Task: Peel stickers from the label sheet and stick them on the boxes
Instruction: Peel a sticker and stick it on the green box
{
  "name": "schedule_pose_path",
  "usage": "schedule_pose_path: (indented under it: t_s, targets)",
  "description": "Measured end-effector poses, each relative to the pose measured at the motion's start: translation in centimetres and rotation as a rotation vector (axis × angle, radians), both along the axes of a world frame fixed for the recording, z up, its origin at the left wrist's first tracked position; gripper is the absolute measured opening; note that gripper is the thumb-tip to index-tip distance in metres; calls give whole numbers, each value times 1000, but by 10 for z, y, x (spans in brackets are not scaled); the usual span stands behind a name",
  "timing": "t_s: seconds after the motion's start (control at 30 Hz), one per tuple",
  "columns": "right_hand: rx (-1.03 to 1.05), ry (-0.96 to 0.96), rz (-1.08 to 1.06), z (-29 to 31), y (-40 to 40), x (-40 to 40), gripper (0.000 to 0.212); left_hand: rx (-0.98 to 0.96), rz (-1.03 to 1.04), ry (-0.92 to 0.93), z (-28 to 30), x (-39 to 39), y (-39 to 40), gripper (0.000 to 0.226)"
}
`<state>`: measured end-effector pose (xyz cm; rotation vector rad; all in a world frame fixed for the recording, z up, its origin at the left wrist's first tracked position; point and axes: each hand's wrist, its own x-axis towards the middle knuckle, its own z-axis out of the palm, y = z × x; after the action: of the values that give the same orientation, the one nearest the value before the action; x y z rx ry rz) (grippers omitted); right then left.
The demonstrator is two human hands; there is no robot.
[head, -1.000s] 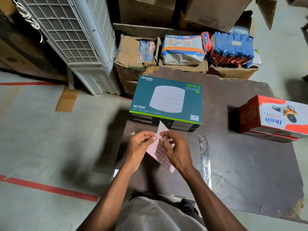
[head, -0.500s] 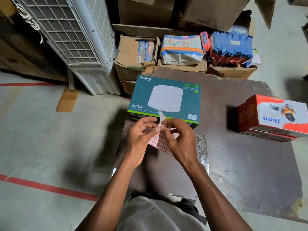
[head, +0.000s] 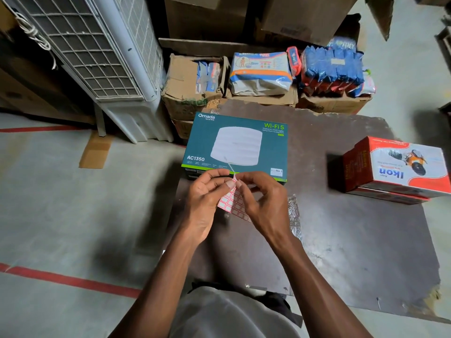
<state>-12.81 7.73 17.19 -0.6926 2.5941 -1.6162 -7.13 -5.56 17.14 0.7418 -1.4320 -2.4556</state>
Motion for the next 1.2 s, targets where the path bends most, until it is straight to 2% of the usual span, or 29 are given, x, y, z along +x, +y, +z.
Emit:
schedule_pose_path:
  t_s: [0.2, 0.4, 0.57, 1.2]
  targets:
    - [-87, -174, -26, 17, 4, 0, 3, -36, -25, 61, 4, -2, 1, 29]
    - [-109, -194, -10, 23, 6, -2, 3, -67, -38, 63, 7, -6, 2, 32]
    - [-101, -194, 41, 26, 7, -2, 8, -120, -41, 74, 10, -6, -2, 44]
    - [-141, -277, 69, 32, 11, 2, 8, -292, 7, 66, 13, 1, 0, 37]
